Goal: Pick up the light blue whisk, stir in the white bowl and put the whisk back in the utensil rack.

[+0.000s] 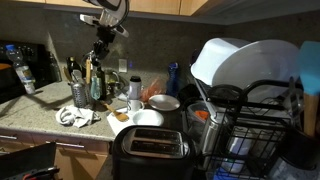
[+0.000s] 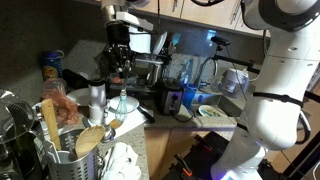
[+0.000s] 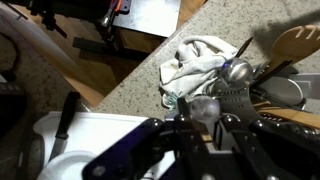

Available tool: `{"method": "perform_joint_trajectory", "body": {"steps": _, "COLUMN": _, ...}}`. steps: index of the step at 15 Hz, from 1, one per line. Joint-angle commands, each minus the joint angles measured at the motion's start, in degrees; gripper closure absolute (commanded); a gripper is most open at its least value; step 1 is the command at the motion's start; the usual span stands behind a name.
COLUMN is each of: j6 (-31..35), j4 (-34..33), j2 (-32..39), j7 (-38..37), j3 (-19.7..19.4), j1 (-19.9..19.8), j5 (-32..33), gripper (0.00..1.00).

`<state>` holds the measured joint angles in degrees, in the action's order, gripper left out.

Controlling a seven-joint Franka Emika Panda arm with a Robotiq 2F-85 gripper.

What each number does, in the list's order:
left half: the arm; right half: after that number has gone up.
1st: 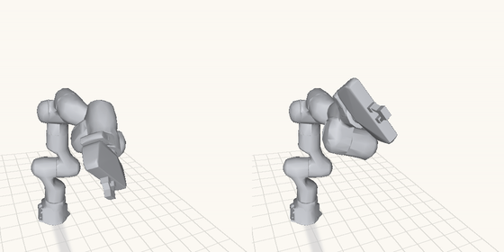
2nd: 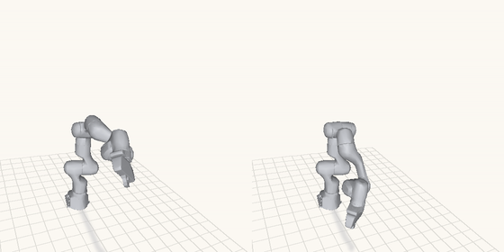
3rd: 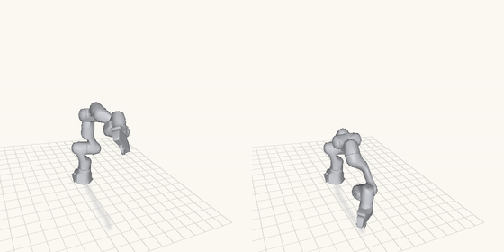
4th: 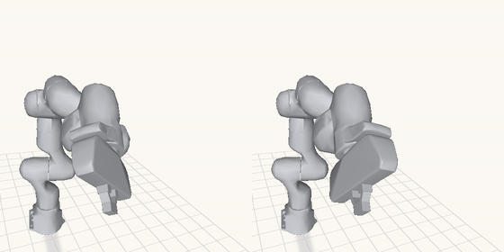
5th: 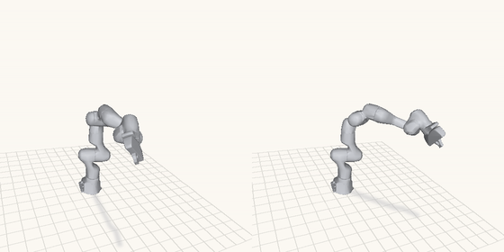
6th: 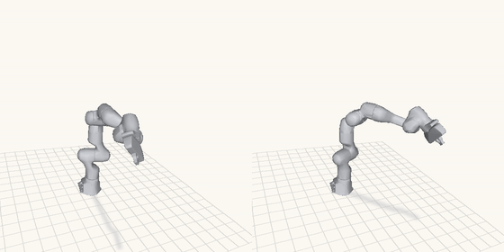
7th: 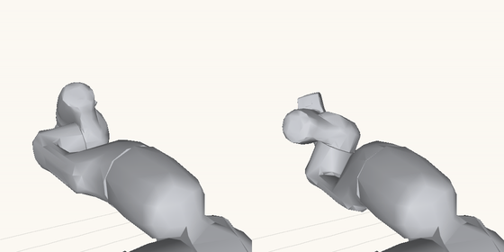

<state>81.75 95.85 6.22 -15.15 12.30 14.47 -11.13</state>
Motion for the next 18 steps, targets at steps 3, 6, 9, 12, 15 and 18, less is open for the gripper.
{"method": "perform_joint_trajectory", "body": {"steps": 3, "j6": 0.29, "j4": 1.69, "j2": 1.27, "j7": -6.04, "j3": 0.0, "j1": 0.8, "j5": 5.62, "gripper": 0.9}}
{"method": "perform_joint_trajectory", "body": {"steps": 6, "j6": 1.25, "j4": 0.75, "j2": 3.08, "j7": -9.79, "j3": 0.1, "j1": 1.72, "j5": 8.39, "gripper": 0.9}}
{"method": "perform_joint_trajectory", "body": {"steps": 9, "j6": 2.58, "j4": 0.29, "j2": 4.24, "j7": -13.44, "j3": -0.08, "j1": 2.51, "j5": 10.22, "gripper": 0.9}}
{"method": "perform_joint_trajectory", "body": {"steps": 12, "j6": 3.89, "j4": 0.16, "j2": 4.96, "j7": -15.67, "j3": -0.28, "j1": 2.84, "j5": 10.58, "gripper": 0.9}}
{"method": "perform_joint_trajectory", "body": {"steps": 15, "j6": 3.87, "j4": 0.77, "j2": 4.92, "j7": -14.44, "j3": -0.22, "j1": 2.68, "j5": 9.81, "gripper": 0.78}}
{"method": "perform_joint_trajectory", "body": {"steps": 18, "j6": 4.32, "j4": 0.43, "j2": 5.23, "j7": -14.52, "j3": -0.18, "j1": 3.0, "j5": 9.88, "gripper": 0.78}}
